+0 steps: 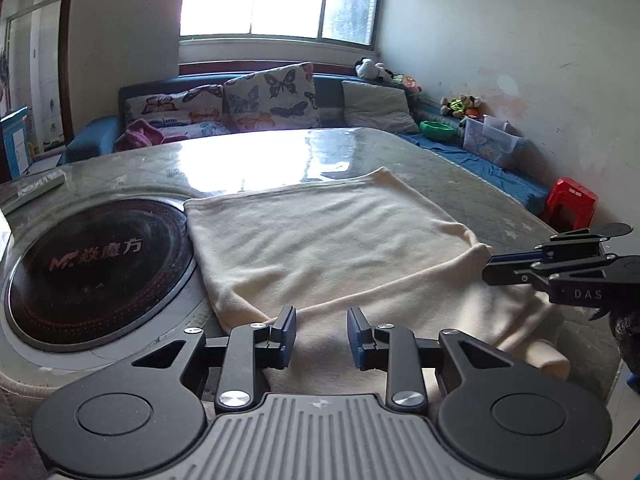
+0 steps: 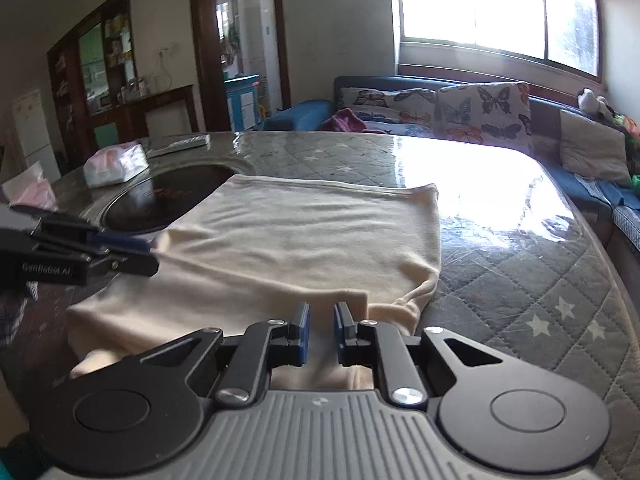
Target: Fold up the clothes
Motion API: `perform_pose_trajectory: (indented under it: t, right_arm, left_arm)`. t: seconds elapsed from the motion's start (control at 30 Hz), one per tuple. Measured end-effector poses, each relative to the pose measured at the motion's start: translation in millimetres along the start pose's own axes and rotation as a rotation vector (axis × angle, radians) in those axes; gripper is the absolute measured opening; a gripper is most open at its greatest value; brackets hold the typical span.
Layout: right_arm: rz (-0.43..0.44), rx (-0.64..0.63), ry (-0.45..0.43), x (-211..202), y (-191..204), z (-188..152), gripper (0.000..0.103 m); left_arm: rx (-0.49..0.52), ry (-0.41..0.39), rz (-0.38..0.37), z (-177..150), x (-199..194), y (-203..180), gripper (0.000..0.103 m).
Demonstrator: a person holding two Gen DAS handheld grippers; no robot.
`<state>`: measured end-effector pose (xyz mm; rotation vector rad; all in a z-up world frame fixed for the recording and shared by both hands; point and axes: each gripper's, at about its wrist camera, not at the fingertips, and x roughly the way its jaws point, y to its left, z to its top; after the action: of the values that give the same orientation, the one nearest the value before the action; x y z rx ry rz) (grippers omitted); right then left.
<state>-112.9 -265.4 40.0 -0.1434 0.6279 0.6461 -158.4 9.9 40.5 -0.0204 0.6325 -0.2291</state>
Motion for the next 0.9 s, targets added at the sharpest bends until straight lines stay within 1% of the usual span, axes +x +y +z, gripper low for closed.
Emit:
perform_pose_trajectory:
  t: [0.07,0.17,0.27,0.3,0.33,0.43,0.57,0.7,0.9]
  right_arm:
    - [0.002,-0.014,0.017,-1.8,2.4,-4.5,0.014]
    - [0.003,-0.031,0.037,-3.8,3.3,-12.6,0.014]
    - [-0.001,-0.063,0.041,-9.8,6.7,-13.3,0.015]
    - [0.005,-0.078,0.036,-12.3,9.3,-11.1,0.017]
    - [0.014,-0.088,0.030,-13.9,11.7,-9.1,0.019]
    - [0.062,-0.115,0.000,-14.3,24.3,-2.3,0.021]
    - [0.113,-0.134,0.008,-2.4,38.4,-1.1,0.021]
    - [0.112,-0.156,0.043,3.7,42.5,-9.5,0.021]
    - [0.077,-0.132,0.037,-12.3,28.6,-14.2,0.023]
  left_arm:
    - [0.032,-0.001,-0.006,-3.4,-1.8,-6.4,0.031]
    - [0.076,0.020,0.015,-11.8,-0.2,-11.8,0.031]
    - [0.083,0.029,0.014,-15.2,-3.2,-12.0,0.031]
    - [0.087,0.024,0.010,-14.5,-5.3,-13.8,0.031]
    - [0.092,0.019,0.004,-13.7,-7.3,-15.7,0.031]
    - [0.113,0.009,-0.021,-12.7,-8.7,-25.1,0.032]
    - [0.142,0.026,-0.045,-17.7,-4.5,-37.6,0.032]
    - [0.162,0.037,-0.047,-21.7,-5.6,-38.7,0.032]
    - [0.188,0.045,-0.048,-25.7,-12.6,-36.4,0.038]
